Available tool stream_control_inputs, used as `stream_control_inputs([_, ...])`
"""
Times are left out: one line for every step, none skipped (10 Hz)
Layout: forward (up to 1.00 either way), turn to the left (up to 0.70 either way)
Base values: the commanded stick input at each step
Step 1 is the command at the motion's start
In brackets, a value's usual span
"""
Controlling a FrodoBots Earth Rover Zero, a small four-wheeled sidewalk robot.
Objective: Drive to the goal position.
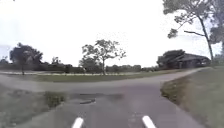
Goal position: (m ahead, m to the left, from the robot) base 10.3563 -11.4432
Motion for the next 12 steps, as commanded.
stream_control_inputs([0.69,0.03])
stream_control_inputs([0.69,0.03])
stream_control_inputs([0.69,0.03])
stream_control_inputs([0.69,0.03])
stream_control_inputs([0.69,0.03])
stream_control_inputs([0.69,0.03])
stream_control_inputs([0.69,0.03])
stream_control_inputs([0.69,0.03])
stream_control_inputs([0.69,0.03])
stream_control_inputs([0.69,0.03])
stream_control_inputs([0.69,0.03])
stream_control_inputs([0.69,0.03])
